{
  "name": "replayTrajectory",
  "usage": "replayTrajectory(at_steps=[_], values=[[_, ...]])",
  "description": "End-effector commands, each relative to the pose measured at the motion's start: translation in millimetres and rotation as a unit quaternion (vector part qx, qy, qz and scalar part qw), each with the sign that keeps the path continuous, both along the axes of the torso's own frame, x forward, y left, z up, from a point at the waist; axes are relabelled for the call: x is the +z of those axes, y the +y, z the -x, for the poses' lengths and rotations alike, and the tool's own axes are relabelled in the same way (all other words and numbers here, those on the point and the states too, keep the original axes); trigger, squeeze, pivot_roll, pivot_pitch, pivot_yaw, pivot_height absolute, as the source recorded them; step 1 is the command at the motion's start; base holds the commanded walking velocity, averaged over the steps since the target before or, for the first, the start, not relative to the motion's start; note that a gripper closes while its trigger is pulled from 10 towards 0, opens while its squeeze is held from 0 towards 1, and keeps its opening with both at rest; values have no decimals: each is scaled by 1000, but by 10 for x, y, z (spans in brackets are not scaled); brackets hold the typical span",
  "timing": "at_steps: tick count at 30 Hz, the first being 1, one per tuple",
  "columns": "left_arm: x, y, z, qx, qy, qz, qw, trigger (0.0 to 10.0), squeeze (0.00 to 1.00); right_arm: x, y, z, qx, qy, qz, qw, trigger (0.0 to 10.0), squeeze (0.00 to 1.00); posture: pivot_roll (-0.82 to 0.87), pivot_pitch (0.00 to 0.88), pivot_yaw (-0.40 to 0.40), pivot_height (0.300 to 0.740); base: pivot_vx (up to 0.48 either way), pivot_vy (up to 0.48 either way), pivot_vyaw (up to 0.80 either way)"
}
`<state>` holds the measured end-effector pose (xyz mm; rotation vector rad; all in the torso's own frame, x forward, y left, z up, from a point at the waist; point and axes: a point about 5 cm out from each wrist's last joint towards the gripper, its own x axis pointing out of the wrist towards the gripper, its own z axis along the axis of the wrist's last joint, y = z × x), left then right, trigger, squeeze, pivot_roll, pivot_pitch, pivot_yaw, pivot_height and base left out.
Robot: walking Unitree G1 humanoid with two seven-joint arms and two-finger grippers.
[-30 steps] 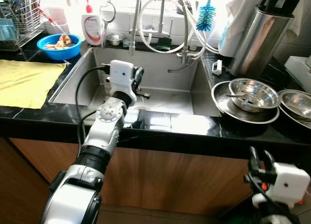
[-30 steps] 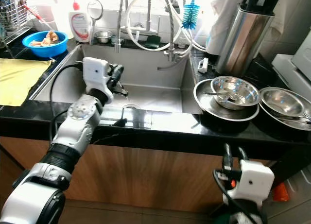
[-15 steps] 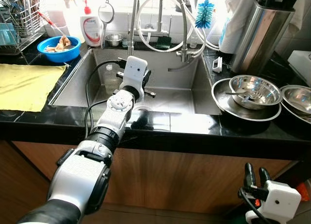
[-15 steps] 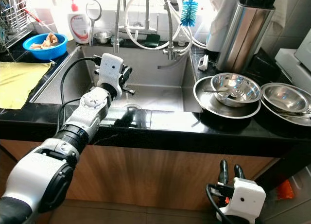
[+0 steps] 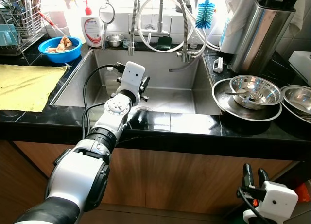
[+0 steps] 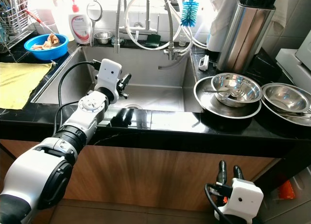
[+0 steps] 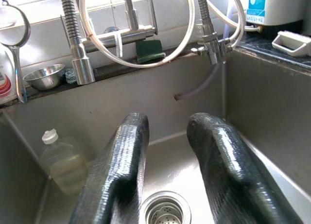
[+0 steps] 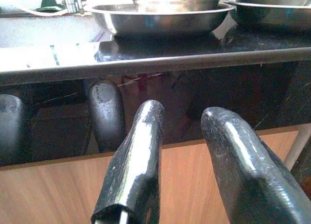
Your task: Kitchen organization
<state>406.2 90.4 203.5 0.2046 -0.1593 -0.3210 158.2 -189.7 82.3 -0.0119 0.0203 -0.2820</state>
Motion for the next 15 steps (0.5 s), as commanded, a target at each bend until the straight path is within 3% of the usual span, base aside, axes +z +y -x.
replayTrajectory(at_steps=[1, 3, 4, 6, 8, 9, 12, 14, 15], values=[[132, 27, -19, 0, -27, 8, 1000, 10000, 0, 15, -24, -21, 0, 0, 7, 1000, 10000, 0, -3, 0, -14, 740, 0, 0, 0], [163, 99, -9, 0, -46, 14, 999, 10000, 0, 48, -33, -64, -2, -8, 7, 1000, 10000, 0, -5, 0, -14, 740, 0, 0, 0], [185, 216, 26, -11, -76, 0, 997, 10000, 0, 84, -36, -95, -1, -15, 10, 1000, 10000, 0, -5, 0, -12, 740, 0, 0, 0], [210, 307, 43, -9, -94, -10, 996, 10000, 0, 100, -41, -101, 0, -17, 12, 1000, 10000, 0, 0, 0, -13, 740, 0, 0, 0], [287, 550, 88, 3, -126, -16, 992, 10000, 0, 125, -53, -106, 1, -22, 15, 1000, 10000, 0, 12, 0, -14, 740, 0, 0, 0], [287, 550, 88, 3, -126, -16, 992, 10000, 0, 125, -53, -106, 1, -22, 15, 1000, 10000, 0, 12, 0, -14, 740, 0, 0, 0], [281, 832, 246, -4, -168, -93, 981, 10000, 0, 131, -48, -109, 5, -22, 20, 1000, 10000, 0, -1, 0, -5, 740, 0, 0, 0], [281, 832, 246, -4, -168, -93, 981, 10000, 0, 131, -48, -109, 5, -22, 20, 1000, 10000, 0, -1, 0, -5, 740, 0, 0, 0], [264, 912, 297, -6, -173, -111, 979, 10000, 0, 133, -53, -106, 5, -22, 21, 1000, 10000, 0, -6, 0, 0, 740, 0, 0, 0]])
